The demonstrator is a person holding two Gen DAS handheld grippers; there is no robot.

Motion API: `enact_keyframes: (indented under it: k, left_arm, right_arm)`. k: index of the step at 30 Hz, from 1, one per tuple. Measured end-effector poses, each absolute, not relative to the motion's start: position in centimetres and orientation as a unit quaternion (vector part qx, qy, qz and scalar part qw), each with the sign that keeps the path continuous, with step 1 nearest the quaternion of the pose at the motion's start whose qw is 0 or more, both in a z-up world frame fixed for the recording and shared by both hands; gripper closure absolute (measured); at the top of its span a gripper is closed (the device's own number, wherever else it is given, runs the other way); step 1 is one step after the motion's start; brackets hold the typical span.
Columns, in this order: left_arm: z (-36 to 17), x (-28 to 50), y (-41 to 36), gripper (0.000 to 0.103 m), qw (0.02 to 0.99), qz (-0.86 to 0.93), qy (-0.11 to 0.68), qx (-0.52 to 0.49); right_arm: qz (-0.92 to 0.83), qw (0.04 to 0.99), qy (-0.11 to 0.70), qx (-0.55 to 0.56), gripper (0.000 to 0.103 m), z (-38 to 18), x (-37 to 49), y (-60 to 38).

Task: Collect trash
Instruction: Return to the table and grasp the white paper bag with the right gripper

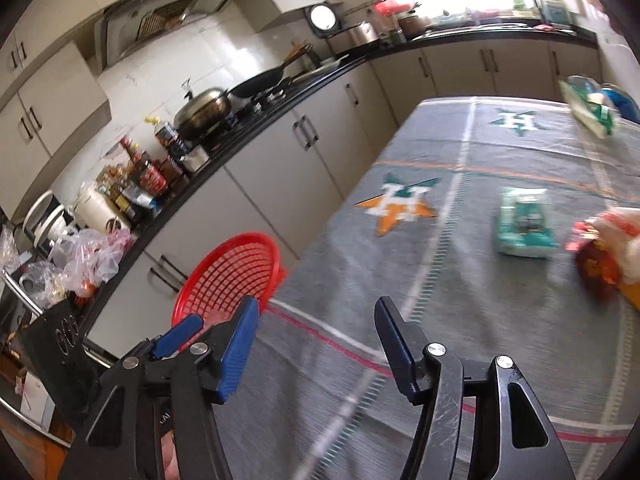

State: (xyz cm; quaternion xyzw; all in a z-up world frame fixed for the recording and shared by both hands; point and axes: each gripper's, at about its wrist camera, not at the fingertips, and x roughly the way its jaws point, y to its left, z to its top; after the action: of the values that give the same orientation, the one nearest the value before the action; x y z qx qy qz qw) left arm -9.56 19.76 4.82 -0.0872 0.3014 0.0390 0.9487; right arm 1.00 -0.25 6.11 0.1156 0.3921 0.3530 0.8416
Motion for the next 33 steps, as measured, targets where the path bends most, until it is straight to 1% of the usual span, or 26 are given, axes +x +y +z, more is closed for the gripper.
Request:
enact_keyframes:
  k: [7, 11, 14, 15, 18, 26, 27, 29, 33]
  left_arm:
    - [4.8, -8.0, 15.0, 0.051, 0.943, 0.005, 0.325, -0.067]
    - [5.0, -7.6, 12.4, 0.046, 0.942, -0.011, 0.332, -0.051]
    - [4.9, -7.4, 10.7, 0.045, 0.941, -0.023, 0.337, -0.036]
    - [4.9, -7.3, 10.1, 0.045, 0.940, -0.027, 0.339, -0.032]
    - [4.9, -7.3, 8.9, 0.044, 0.939, -0.038, 0.342, -0.021]
    - [5.4, -6.8, 7.2, 0.037, 0.935, -0.053, 0.350, -0.006]
    - [5.6, -6.5, 7.1, 0.037, 0.934, -0.054, 0.352, -0.007]
    - [6.0, -6.0, 6.8, 0.035, 0.933, -0.057, 0.356, -0.009]
    - [7.1, -3.8, 6.2, 0.031, 0.927, -0.068, 0.368, -0.022]
  right_arm:
    - [0.307, 0.868, 0.358, 0.158, 0.038, 7.9, 1.7, -8.7]
    - [0.267, 0.884, 0.336, 0.183, 0.038, 9.2, 2.6, -13.9]
    - [0.233, 0.894, 0.333, 0.191, 0.037, 9.6, 3.8, -16.8]
    - [0.217, 0.896, 0.340, 0.185, 0.035, 9.6, 4.5, -17.5]
    - [0.183, 0.897, 0.362, 0.178, 0.035, 8.9, 6.5, -18.7]
    - [0.149, 0.867, 0.451, 0.150, 0.035, 3.6, 11.6, -18.4]
    - [0.152, 0.861, 0.461, 0.150, 0.037, 3.0, 11.8, -18.3]
    - [0.152, 0.864, 0.455, 0.151, 0.045, 2.7, 11.6, -18.5]
    - [0.173, 0.863, 0.451, 0.147, 0.051, 2.5, 11.0, -18.7]
